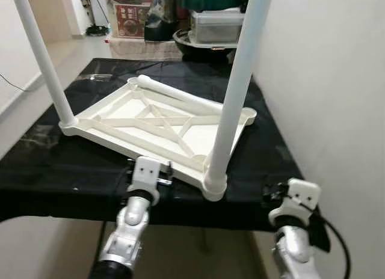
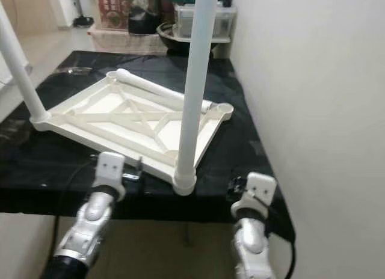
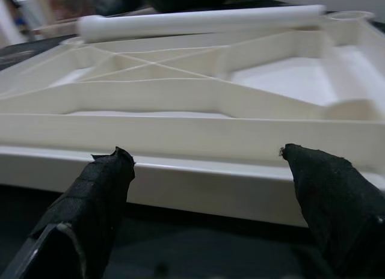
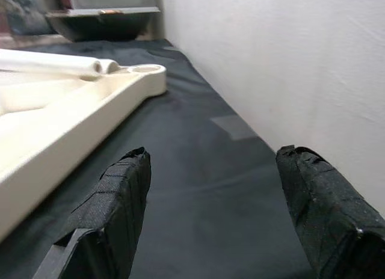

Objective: Building children table

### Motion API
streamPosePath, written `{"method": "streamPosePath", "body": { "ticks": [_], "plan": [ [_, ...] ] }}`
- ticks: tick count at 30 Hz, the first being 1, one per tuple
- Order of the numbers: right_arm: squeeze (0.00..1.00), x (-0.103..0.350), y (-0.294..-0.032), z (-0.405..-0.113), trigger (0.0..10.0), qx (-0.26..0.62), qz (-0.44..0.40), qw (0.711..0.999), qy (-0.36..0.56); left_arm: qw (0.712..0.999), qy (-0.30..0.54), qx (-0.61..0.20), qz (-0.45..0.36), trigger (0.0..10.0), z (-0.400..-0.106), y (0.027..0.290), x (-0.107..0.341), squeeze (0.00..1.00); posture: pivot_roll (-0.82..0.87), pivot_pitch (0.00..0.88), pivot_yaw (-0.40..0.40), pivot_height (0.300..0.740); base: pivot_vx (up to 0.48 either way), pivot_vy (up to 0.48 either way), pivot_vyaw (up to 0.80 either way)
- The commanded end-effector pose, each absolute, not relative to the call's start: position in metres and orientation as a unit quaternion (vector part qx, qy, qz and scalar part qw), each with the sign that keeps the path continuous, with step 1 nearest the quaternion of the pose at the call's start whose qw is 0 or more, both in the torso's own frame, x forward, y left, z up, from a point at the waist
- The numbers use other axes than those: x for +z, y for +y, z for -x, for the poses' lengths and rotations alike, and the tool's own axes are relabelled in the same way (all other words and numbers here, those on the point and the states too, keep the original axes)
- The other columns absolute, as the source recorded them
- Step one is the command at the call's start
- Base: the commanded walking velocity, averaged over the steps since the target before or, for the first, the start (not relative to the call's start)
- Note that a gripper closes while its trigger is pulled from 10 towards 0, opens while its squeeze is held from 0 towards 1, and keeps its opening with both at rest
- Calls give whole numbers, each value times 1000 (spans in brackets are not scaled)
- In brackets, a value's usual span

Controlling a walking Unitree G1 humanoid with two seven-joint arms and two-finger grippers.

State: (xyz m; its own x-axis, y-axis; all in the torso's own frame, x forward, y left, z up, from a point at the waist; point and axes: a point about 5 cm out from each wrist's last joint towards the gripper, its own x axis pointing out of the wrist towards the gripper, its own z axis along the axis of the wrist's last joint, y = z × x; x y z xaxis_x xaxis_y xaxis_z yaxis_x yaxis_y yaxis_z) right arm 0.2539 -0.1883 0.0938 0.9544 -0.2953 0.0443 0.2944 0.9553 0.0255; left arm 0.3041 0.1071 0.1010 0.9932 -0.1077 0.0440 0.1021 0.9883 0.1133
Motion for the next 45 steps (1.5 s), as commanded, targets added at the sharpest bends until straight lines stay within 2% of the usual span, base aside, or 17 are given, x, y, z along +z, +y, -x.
{"method": "streamPosePath", "body": {
  "ticks": [1,8,23,27,31,32,38,39,40,43,45],
  "plan": [
    [0,91,-189,-253,10000,-150,0,989,-13,997,-22,-55,-57,10000,-303,106,100,0,112,0,-55,740,0,0,0],
    [0,93,-191,-255,10000,-153,1,988,-15,996,-23,-59,-56,10000,-303,105,100,0,113,0,-58,740,0,0,771],
    [0,95,-212,-261,10000,-204,-17,979,-11,996,-22,-71,-56,10000,-302,101,100,0,116,0,-61,740,0,0,0],
    [0,99,-229,-270,10000,-118,-30,993,3,994,-15,-99,-44,10000,-300,96,99,0,116,0,-57,740,0,0,0],
    [0,107,-243,-264,10000,-50,-14,999,0,991,-10,-126,-42,10000,-297,92,98,0,114,0,-52,740,0,0,0],
    [1000,110,-249,-260,10000,-20,-6,1000,3,990,-6,-138,-40,10000,-296,91,97,0,110,0,-49,740,0,0,0],
    [1000,116,-256,-250,10000,51,15,998,21,988,-2,-153,-38,10000,-294,90,95,0,111,0,-48,740,0,0,0],
    [165,119,-257,-246,10000,81,19,996,24,986,0,-160,-38,10000,-293,90,95,0,110,0,-45,740,0,0,0],
    [0,125,-258,-243,10000,117,14,993,25,985,-1,-170,-37,10000,-292,88,95,0,110,0,-45,740,0,0,0],
    [0,129,-259,-241,10000,140,9,990,24,983,-1,-177,-37,10000,-291,87,95,0,110,0,-45,740,0,0,0],
    [0,143,-253,-243,10000,208,-7,978,15,981,-1,-192,-35,10000,-289,86,95,0,110,0,-42,740,0,0,0]
  ]
}}
